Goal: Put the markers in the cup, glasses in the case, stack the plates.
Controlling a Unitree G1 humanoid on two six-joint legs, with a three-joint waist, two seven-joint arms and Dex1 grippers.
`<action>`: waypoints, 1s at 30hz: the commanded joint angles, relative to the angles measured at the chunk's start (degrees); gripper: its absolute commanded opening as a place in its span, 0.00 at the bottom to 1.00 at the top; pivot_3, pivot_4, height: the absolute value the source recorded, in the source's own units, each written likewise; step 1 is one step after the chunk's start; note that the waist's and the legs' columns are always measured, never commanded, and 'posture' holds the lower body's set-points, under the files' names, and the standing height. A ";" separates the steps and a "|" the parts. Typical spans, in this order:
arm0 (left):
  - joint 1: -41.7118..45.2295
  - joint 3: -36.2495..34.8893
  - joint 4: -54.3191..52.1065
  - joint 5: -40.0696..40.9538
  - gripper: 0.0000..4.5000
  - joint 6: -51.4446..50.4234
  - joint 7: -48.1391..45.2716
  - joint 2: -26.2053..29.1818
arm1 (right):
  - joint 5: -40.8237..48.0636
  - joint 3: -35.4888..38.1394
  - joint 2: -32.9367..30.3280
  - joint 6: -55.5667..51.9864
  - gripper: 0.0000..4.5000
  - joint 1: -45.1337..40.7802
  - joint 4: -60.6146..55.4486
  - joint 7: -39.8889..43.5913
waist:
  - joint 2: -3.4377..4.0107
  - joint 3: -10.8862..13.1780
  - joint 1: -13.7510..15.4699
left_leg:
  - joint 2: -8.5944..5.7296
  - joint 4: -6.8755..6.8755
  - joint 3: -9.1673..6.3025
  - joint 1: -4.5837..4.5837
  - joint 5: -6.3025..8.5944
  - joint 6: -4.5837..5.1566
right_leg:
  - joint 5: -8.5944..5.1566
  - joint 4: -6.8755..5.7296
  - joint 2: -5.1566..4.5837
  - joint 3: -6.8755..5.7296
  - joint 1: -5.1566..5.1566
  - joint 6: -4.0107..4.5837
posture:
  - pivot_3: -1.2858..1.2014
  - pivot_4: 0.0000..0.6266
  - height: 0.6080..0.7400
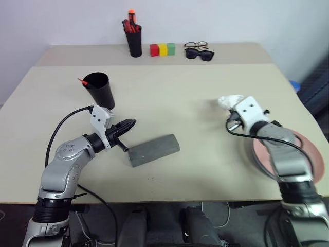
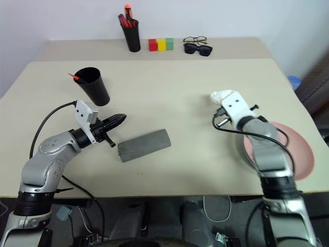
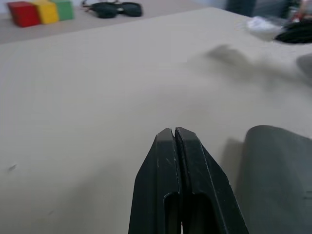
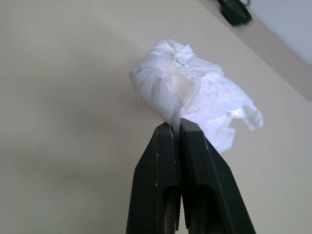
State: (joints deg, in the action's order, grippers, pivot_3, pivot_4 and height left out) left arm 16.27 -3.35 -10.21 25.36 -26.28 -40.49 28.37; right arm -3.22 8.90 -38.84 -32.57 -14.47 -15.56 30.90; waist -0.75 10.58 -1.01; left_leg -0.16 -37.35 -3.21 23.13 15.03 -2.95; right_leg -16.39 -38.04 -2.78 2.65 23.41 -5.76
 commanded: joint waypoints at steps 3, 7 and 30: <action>6.58 2.96 8.15 -2.01 0.00 4.76 -4.49 -1.32 | 3.95 17.76 -3.85 -11.67 0.01 17.28 -18.95 5.58 | -0.03 -0.03 0.40 | 0.03 0.05 0.03 -0.15 0.00 0.01 | -0.02 0.05 0.12 -0.08 -0.22 0.02 | 0.52 0.24 1.00; 9.13 3.75 12.34 -3.92 0.00 7.66 -5.13 -2.45 | 3.48 20.49 -5.81 -13.79 0.30 25.10 -19.49 6.95 | -0.04 -0.03 0.01 | 0.01 0.00 0.12 -0.23 0.01 0.01 | -0.01 0.06 0.07 0.04 -0.28 0.01 | 0.52 0.24 1.00; -22.13 -27.12 -4.54 -1.83 0.00 5.53 7.91 7.59 | 19.96 0.47 1.87 6.40 0.96 -8.41 9.88 18.23 | -0.11 0.04 0.08 | 0.28 0.21 0.17 -0.70 0.07 0.12 | -0.03 0.26 -0.02 0.17 -0.64 0.00 | 0.52 0.24 1.00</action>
State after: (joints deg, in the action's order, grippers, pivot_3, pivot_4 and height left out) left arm -5.78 -27.99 -11.21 22.71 -20.98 -33.86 35.80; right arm 15.09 9.48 -37.02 -27.22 -21.50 -5.75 47.90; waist -0.86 10.62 -0.93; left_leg 0.11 -37.14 -3.05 22.43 15.10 -2.84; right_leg -16.42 -37.75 -2.82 2.80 22.74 -5.76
